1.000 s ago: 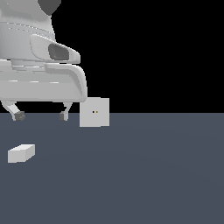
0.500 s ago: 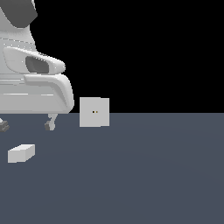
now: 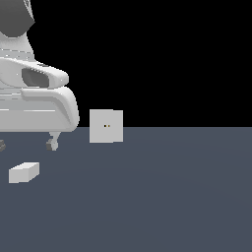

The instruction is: Plug the charger into the wall socket.

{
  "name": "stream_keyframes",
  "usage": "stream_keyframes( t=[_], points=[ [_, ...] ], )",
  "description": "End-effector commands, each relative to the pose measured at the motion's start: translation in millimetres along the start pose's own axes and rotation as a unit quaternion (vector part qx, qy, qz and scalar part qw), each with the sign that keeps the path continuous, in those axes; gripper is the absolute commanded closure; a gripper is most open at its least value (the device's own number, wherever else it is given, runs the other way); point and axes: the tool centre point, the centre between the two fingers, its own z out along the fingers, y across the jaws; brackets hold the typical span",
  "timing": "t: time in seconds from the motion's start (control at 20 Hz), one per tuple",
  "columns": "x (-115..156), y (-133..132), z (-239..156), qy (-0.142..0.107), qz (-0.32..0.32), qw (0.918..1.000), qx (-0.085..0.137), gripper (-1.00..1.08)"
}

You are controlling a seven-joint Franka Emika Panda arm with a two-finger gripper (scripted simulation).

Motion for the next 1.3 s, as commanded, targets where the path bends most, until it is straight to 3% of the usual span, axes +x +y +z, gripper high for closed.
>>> stream_keyframes(
  t=[0.0, 0.85, 0.9, 1.25],
  points=[
    [-1, 0, 2, 0.0, 0.0, 1.0, 0.0, -0.92],
    [-22, 0, 46, 0.0, 0.001, 1.0, 0.0, -0.92],
    [-22, 0, 46, 0.0, 0.001, 1.0, 0.0, 1.08],
    [-22, 0, 46, 0.0, 0.001, 1.0, 0.0, 1.08]
  ],
)
